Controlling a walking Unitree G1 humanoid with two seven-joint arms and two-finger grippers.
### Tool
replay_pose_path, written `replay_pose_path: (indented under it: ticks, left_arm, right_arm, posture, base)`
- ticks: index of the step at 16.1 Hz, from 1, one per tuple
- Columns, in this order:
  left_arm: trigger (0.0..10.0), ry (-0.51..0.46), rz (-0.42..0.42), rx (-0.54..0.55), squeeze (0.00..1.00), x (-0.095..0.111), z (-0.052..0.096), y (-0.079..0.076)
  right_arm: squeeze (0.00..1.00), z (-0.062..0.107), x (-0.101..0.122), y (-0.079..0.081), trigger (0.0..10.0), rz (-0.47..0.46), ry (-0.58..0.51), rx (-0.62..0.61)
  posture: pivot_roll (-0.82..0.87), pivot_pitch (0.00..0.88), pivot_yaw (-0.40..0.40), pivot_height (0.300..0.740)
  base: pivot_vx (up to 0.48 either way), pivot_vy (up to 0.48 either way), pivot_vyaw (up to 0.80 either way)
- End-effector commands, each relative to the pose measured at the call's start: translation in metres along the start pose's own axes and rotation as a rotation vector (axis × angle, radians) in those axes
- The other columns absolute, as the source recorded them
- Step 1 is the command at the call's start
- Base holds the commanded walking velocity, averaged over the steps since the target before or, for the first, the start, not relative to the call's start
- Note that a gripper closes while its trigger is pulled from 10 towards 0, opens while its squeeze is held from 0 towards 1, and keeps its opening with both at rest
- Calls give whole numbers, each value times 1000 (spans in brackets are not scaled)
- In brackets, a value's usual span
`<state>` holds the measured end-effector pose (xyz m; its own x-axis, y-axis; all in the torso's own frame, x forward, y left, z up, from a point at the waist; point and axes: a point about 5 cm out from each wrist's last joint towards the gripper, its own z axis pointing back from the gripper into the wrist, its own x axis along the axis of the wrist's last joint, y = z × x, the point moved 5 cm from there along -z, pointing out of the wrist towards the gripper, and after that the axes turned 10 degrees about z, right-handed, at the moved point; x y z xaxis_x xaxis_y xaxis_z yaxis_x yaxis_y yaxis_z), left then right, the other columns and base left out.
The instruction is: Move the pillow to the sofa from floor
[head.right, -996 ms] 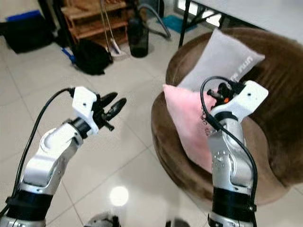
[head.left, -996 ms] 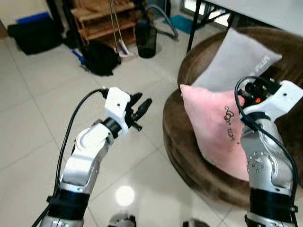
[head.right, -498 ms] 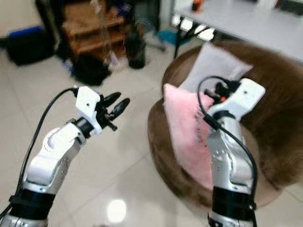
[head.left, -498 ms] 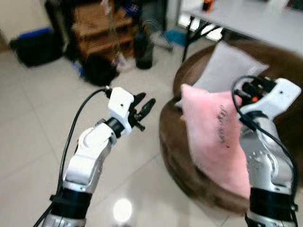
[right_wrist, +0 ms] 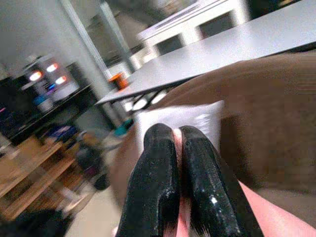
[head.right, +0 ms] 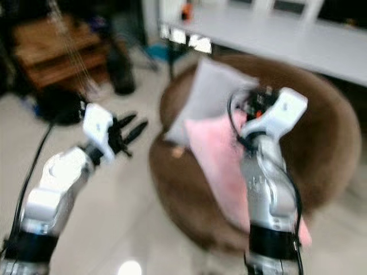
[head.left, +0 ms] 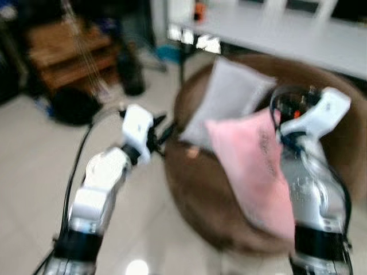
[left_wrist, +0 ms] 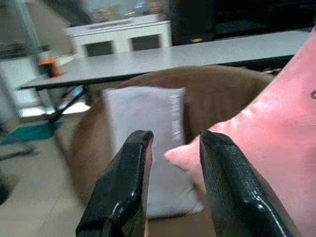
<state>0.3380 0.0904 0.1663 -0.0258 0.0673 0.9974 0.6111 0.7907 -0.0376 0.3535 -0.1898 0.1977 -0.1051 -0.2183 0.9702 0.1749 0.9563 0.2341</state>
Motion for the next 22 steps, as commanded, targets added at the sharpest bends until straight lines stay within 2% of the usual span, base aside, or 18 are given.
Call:
replay_pose_path:
  ticks: [1, 4, 8, 12, 14, 18, 19, 20, 21, 22]
  left_arm:
    - [10000, -12, -15, -54, 0, 6, -7, -12]
    - [10000, 15, -27, -74, 0, 2, -4, -13]
    - [10000, 87, -66, -149, 0, -9, 2, -21]
    - [10000, 157, -56, -309, 0, -14, 19, -36]
    - [10000, 178, -57, -346, 0, -16, 24, -39]
    - [10000, 216, -53, -385, 0, -18, 31, -40]
    - [10000, 219, -53, -385, 0, -18, 31, -40]
    - [10000, 222, -54, -384, 0, -18, 31, -39]
    - [10000, 221, -56, -374, 0, -17, 31, -38]
    - [10000, 219, -55, -368, 0, -16, 31, -37]
  right_arm:
    - [0, 0, 13, -9, 10000, -5, -46, -25]
    - [0, -2, 7, -9, 10000, 2, -27, -32]
    - [0, -12, 7, -3, 10000, -57, -11, -11]
    - [0, -34, 6, 14, 10000, -78, 21, 47]
    - [0, -41, 4, 19, 10000, -59, 36, 63]
    - [0, -75, 1, 31, 10000, -12, 72, 118]
    - [396, -82, 2, 33, 10000, 2, 76, 131]
    - [1000, -89, 3, 34, 10000, 16, 78, 132]
    - [1000, -100, 8, 32, 10000, 44, 76, 128]
    - [1000, -103, 11, 32, 10000, 51, 70, 128]
  posture:
    - [-10, 13, 10, 740]
    - [1, 30, 14, 740]
    - [12, 55, 21, 740]
    - [25, 92, 28, 740]
    - [31, 105, 29, 740]
    - [38, 127, 29, 740]
    - [40, 129, 28, 740]
    - [43, 132, 25, 740]
    - [48, 136, 20, 740]
    - [53, 140, 15, 740]
  base:
    - [341, 0, -800]
    - [341, 0, -158]
    - [0, 0, 0]
    - [0, 0, 0]
    - [0, 0, 0]
    - [0, 0, 0]
    - [0, 0, 0]
    - [0, 0, 0]
    - [0, 0, 0]
    - [0, 0, 0]
